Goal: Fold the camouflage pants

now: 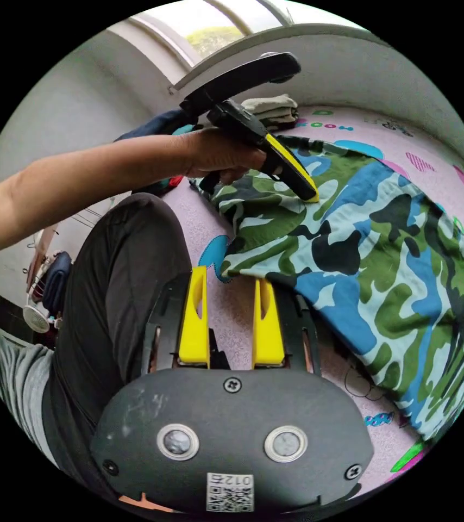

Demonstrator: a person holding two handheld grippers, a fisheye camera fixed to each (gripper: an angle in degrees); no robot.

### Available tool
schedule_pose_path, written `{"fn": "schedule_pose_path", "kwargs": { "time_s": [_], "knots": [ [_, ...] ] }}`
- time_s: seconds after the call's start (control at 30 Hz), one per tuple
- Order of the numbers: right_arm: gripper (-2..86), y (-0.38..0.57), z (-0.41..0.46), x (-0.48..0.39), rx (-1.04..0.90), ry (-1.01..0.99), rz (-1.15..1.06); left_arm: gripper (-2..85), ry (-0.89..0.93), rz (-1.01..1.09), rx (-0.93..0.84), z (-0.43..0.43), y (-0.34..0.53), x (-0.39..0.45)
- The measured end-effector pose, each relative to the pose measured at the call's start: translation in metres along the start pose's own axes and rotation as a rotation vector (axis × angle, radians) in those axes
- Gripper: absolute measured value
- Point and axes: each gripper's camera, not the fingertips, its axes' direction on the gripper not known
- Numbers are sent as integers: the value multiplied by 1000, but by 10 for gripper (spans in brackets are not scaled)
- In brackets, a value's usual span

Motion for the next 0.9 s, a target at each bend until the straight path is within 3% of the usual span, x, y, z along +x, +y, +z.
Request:
{"fn": "schedule_pose_path", "kwargs": {
  "time_s": [0.1,0.3,0.43,0.6,0.8,0.9],
  "knots": [
    [6,-3,13,-15,-20,96,-44,0,18,-6,2,-1,8,-7],
    [-8,-15,17,-21,-25,-57,-15,-1,9,6,14,-5,26,-15],
    [-9,-22,37,-19,-141,-242,-15,-1,12,17,6,-7,37,-23],
    [-9,-25,9,-25,-56,-135,-5,0,15,-66,-1,-25,63,-45],
    [-8,8,-65,-32,-43,-187,-43,14,67,-409,170,-86,184,-118],
    [-8,14,-86,-23,16,-99,15,47,91,-598,109,-80,248,-148]
  ]
}}
